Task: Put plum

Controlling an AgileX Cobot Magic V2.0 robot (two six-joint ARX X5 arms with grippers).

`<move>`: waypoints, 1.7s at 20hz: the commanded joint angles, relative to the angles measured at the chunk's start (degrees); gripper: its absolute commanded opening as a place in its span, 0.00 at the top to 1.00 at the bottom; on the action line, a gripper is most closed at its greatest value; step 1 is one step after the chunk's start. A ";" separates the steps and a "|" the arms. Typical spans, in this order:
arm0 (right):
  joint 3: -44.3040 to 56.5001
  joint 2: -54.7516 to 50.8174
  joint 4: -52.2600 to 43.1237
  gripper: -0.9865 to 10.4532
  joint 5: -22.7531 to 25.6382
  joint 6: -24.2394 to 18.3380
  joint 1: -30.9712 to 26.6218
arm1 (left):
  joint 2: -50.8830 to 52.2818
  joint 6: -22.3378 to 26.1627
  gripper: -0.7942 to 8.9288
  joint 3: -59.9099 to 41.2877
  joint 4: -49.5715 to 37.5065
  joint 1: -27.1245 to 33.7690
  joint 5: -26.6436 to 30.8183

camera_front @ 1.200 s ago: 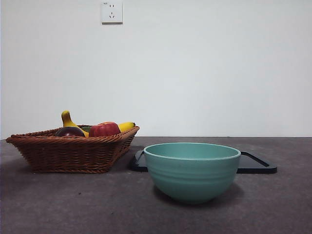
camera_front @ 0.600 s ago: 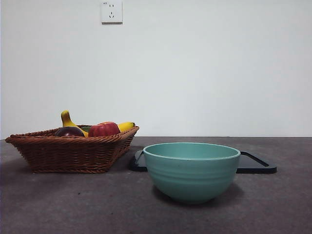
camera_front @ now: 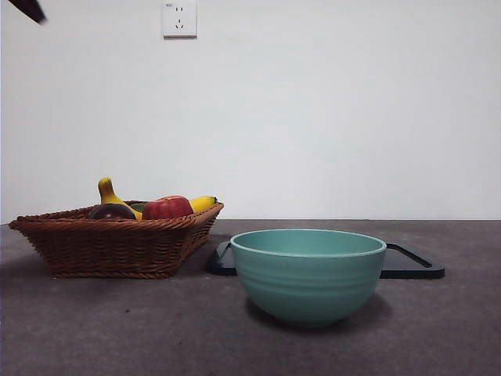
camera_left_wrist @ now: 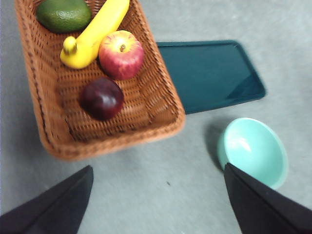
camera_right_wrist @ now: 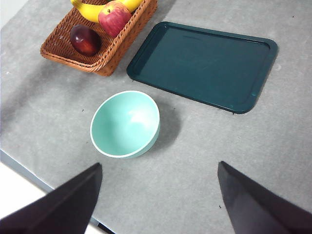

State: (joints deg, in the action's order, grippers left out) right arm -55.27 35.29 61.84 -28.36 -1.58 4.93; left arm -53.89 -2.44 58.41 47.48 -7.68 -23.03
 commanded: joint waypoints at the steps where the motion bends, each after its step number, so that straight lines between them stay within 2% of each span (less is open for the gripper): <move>1: -1.07 0.24 -0.52 0.58 -0.13 -0.13 0.24 | -6.32 0.44 0.48 3.45 -1.66 -2.14 3.15; 8: -1.07 0.24 -0.50 0.58 -0.11 -0.13 0.24 | -24.57 2.51 0.48 8.83 -8.17 -6.78 11.63; 14: -1.07 0.24 -0.48 0.58 -0.13 -0.11 0.24 | -36.09 5.01 0.48 9.14 -14.67 -8.15 14.69; 18: -1.07 0.24 -0.48 0.58 -0.11 -0.11 0.24 | -41.35 5.05 0.48 9.14 -18.97 -8.15 16.15; 25: -1.07 0.24 -0.48 0.58 -0.11 0.00 0.24 | -45.81 5.22 0.48 9.14 -21.81 -8.22 16.17; 28: -1.07 0.24 -0.46 0.58 -0.11 0.07 0.24 | -45.81 5.20 0.64 9.14 -21.53 -8.22 16.17; 34: -1.07 0.22 -0.48 0.58 -0.11 0.07 0.24 | -42.53 4.76 0.64 11.04 -16.57 -8.76 15.34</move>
State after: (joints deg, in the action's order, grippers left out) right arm -55.24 35.29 61.87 -28.36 -1.56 4.93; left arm -96.53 2.07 67.48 32.10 -16.16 -7.42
